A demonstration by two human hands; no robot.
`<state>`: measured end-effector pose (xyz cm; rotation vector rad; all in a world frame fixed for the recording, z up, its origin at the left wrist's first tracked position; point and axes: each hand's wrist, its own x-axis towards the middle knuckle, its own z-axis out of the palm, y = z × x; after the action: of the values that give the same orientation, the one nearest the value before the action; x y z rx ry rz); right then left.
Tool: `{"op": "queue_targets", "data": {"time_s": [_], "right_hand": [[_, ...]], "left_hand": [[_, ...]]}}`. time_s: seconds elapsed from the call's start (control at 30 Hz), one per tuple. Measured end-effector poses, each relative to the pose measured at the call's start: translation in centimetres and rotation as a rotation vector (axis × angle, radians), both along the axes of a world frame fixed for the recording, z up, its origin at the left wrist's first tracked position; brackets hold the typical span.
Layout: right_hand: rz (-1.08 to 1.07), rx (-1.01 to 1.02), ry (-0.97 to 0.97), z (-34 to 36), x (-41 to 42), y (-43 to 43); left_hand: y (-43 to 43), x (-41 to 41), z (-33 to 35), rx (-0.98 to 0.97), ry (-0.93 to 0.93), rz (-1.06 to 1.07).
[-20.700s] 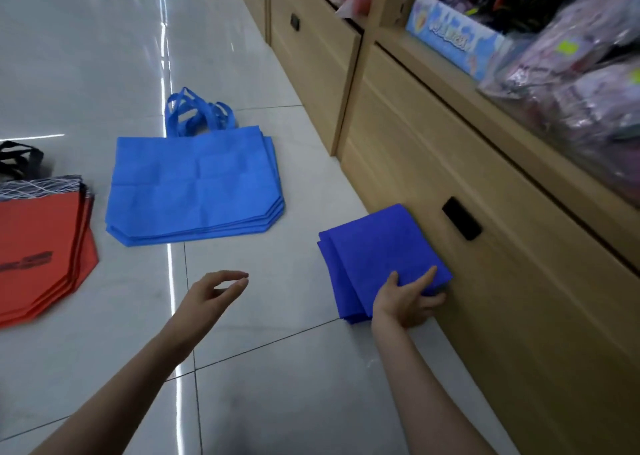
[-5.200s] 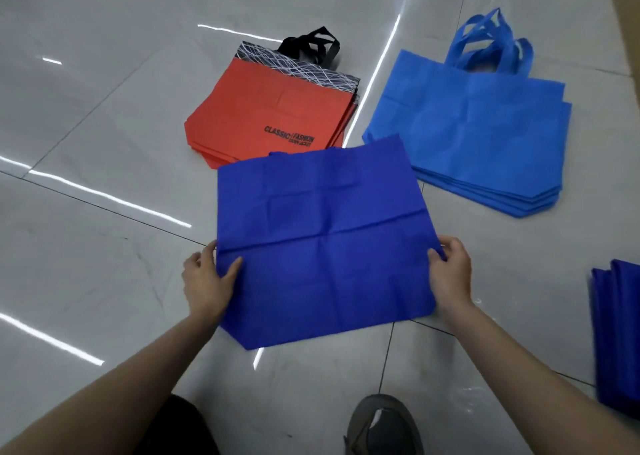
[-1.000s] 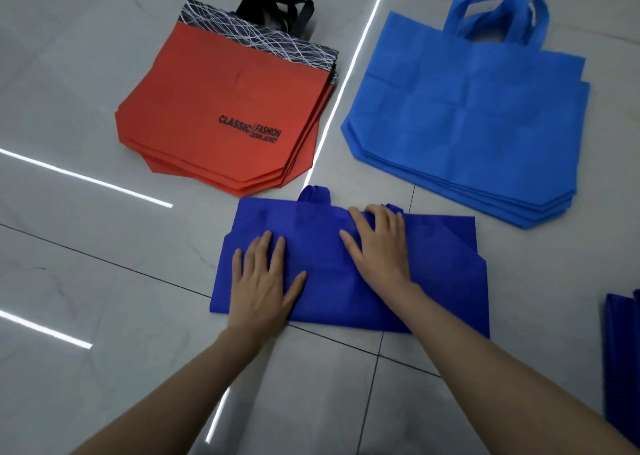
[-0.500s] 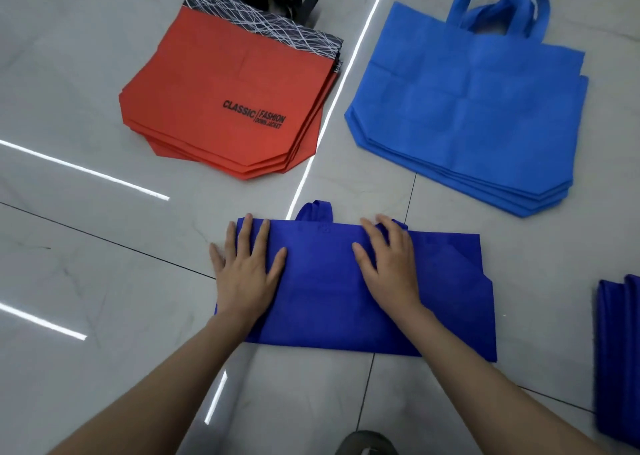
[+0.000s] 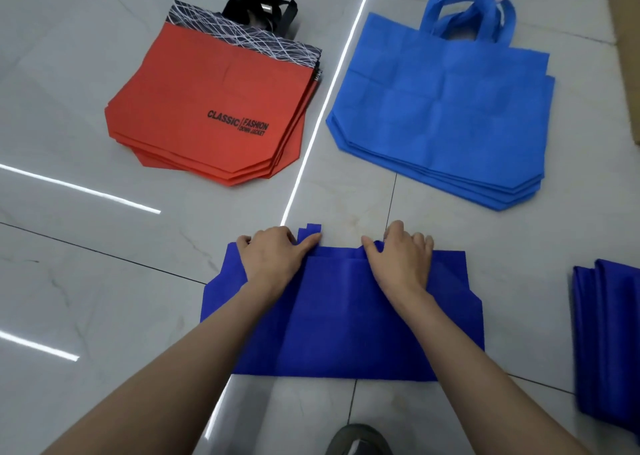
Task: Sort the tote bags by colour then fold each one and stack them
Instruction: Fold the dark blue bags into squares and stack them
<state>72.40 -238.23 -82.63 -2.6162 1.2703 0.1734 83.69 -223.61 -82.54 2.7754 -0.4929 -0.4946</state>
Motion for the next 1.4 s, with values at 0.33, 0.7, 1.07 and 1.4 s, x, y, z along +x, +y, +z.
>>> {"op": "queue_targets", "data": {"time_s": [0.33, 0.7, 1.07, 1.4], "right_hand": [[-0.156, 0.869, -0.727, 3.4, 0.0, -0.7], [-0.184, 0.321, -0.795, 3.3, 1.4, 0.3], [0.502, -0.049, -0.108, -3.5, -1.3, 4.4], [-0.089, 0.005, -0.152, -0.3, 6.1, -0.5]], "left_hand": [[0.4, 1.2, 2.3, -0.823, 0.372, 0.080], [0.4, 2.5, 2.7, -0.583, 0.001, -0.039], [7.3, -0.4, -3.0, 0.056, -0.080, -0.429], [7.5, 1.7, -2.9, -0.106, -0.152, -0.489]]}}
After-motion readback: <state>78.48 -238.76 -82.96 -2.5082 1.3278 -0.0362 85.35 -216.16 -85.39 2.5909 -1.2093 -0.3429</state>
